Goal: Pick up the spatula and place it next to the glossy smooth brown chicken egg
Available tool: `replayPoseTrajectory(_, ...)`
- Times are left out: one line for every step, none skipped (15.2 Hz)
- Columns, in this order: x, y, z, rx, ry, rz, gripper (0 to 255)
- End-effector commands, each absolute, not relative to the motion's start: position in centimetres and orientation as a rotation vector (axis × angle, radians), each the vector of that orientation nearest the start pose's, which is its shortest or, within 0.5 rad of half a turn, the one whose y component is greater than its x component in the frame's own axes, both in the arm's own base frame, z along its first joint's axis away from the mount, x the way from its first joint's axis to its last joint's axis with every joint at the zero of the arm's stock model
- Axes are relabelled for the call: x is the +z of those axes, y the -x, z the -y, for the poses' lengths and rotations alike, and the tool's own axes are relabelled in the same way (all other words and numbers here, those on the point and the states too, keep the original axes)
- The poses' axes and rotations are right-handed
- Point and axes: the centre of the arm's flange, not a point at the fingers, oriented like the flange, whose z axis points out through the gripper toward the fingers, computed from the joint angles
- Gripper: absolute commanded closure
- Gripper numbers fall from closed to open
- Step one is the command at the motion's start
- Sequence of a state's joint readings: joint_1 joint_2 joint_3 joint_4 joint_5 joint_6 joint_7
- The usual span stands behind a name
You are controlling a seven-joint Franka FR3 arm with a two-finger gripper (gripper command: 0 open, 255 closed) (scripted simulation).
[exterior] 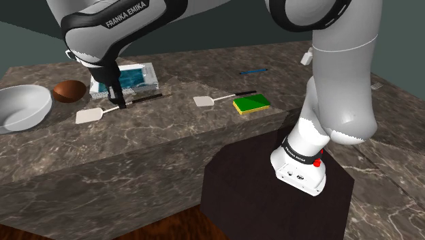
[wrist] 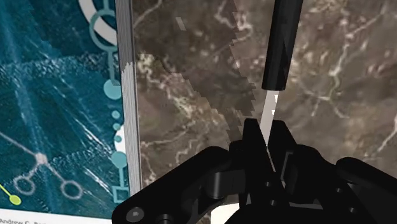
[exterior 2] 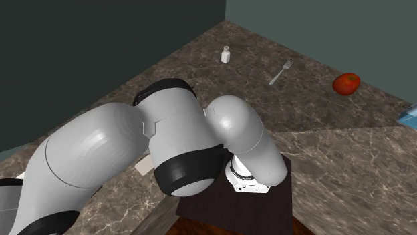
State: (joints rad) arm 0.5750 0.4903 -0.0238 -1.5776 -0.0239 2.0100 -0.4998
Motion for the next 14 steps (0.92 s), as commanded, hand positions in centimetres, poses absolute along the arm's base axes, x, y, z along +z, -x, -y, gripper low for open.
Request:
replayPoseTrajectory(35.1,-57.9,-35.7,0.090,2.735,1.611,0)
replayPoseTrajectory(35.1,-57.9,-35.7,0.090,2.735,1.611,0)
replayPoseTrajectory(35.1,-57.9,-35.7,0.090,2.735,1.611,0)
replayPoseTrajectory(35.1,-57.9,-35.7,0.090,2.735,1.611,0)
replayPoseTrajectory(35.1,-57.9,-35.7,0.090,2.735,1.611,0)
replayPoseTrajectory(35.1,-57.9,-35.7,0.090,2.735,1.611,0)
replayPoseTrajectory(36.4,-57.9,-35.8,0.090,2.735,1.611,0)
replayPoseTrajectory(37.7,-58.0,-35.8,0.090,2.735,1.611,0)
replayPoseTrajectory(39.0,-58.0,-35.9,0.090,2.735,1.611,0)
replayPoseTrajectory(40.0,-58.1,-36.0,0.090,2.735,1.611,0)
replayPoseTrajectory(40.0,-58.1,-36.0,0.090,2.735,1.611,0)
replayPoseTrajectory(40.0,-58.1,-36.0,0.090,2.735,1.611,0)
replayPoseTrajectory(40.0,-58.1,-36.0,0.090,2.735,1.611,0)
replayPoseTrajectory(40.0,-58.1,-36.0,0.090,2.735,1.611,0)
